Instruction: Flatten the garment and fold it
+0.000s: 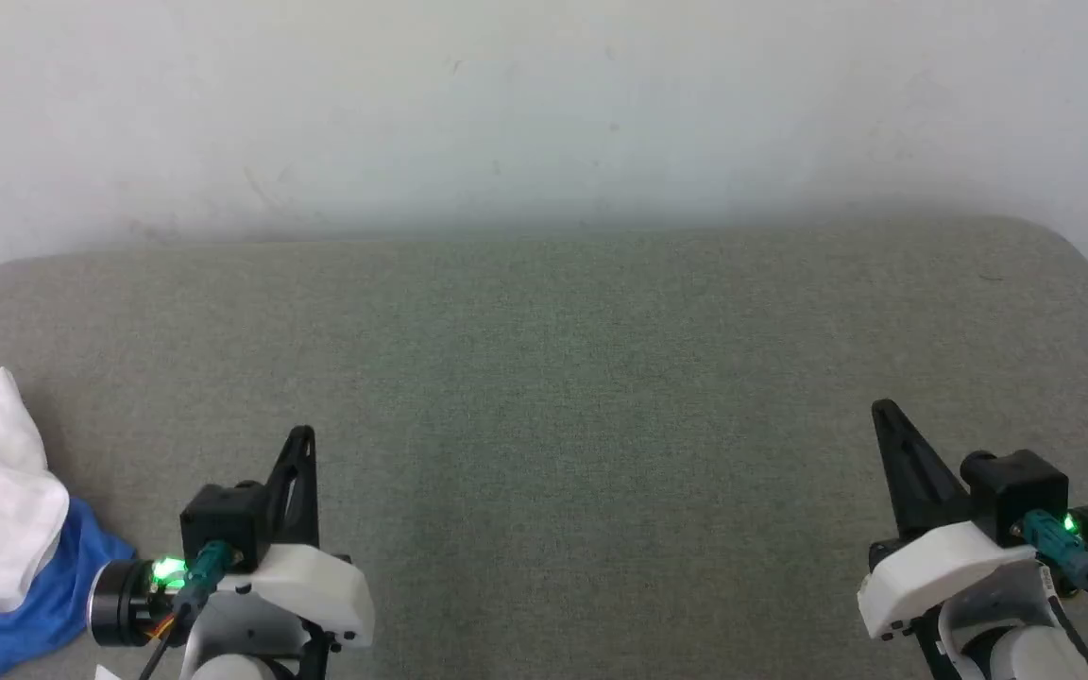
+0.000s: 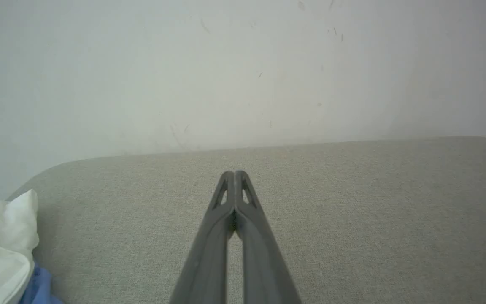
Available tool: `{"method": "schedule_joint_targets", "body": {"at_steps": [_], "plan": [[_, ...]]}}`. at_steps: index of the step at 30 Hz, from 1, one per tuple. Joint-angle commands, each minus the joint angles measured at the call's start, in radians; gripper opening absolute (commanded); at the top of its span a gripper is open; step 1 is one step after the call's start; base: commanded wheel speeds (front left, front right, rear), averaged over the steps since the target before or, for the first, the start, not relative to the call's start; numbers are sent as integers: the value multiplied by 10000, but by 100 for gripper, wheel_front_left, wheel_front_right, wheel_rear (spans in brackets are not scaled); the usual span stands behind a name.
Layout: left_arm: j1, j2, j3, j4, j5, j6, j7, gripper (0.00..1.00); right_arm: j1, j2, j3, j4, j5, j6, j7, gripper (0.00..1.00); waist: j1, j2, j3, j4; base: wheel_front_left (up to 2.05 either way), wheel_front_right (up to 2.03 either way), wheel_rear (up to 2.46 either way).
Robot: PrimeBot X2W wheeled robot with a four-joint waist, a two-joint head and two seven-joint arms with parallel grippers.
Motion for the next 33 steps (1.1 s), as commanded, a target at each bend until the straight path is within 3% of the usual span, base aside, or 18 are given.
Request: {"method": "schedule_joint_targets", "body": {"at_steps": [1, 33], "plan": [[62, -19, 30, -45, 35, -83, 3, 0, 78, -24, 1, -39, -49, 52, 5, 0, 0, -1, 0, 0, 0, 0, 0], [62, -19, 30, -45, 35, -83, 3, 0, 78, -24, 1, -39, -49, 52, 5, 0, 0, -1, 0, 0, 0, 0, 0]]}}
